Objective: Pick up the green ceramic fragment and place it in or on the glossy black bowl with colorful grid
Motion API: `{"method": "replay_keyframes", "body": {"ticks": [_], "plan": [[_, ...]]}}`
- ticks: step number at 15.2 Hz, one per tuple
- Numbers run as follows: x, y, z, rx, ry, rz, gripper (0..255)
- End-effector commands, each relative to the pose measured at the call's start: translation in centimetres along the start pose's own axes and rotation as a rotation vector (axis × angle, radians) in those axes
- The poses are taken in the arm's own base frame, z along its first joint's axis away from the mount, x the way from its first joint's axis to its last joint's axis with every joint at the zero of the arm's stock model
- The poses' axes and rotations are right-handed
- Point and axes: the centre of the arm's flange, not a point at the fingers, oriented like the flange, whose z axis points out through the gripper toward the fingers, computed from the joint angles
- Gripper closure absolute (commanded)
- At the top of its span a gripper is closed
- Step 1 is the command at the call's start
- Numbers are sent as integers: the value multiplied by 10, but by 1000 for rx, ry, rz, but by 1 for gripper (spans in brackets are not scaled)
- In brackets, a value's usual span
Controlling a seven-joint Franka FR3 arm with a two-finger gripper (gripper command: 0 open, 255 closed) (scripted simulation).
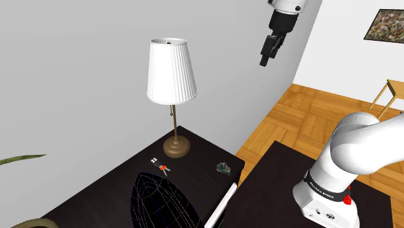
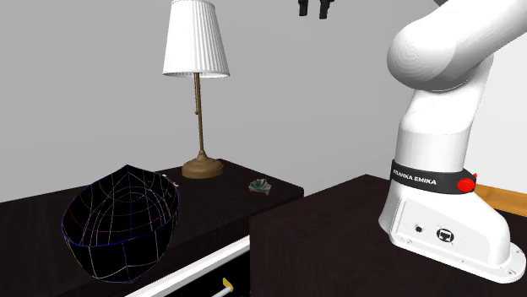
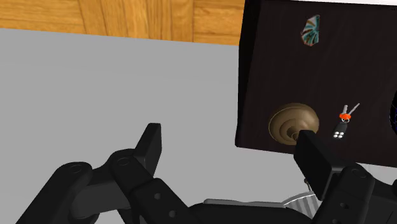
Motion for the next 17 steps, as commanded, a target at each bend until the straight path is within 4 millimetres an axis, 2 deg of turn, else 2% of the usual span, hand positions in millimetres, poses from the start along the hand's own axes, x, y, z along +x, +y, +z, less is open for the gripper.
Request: {"method": "replay_keyframes", "body": {"ticks": [1,17], "plan": [[0,0,0,0,0,0,0],[-5,-111,182,-23,-43,-20,0]]}}
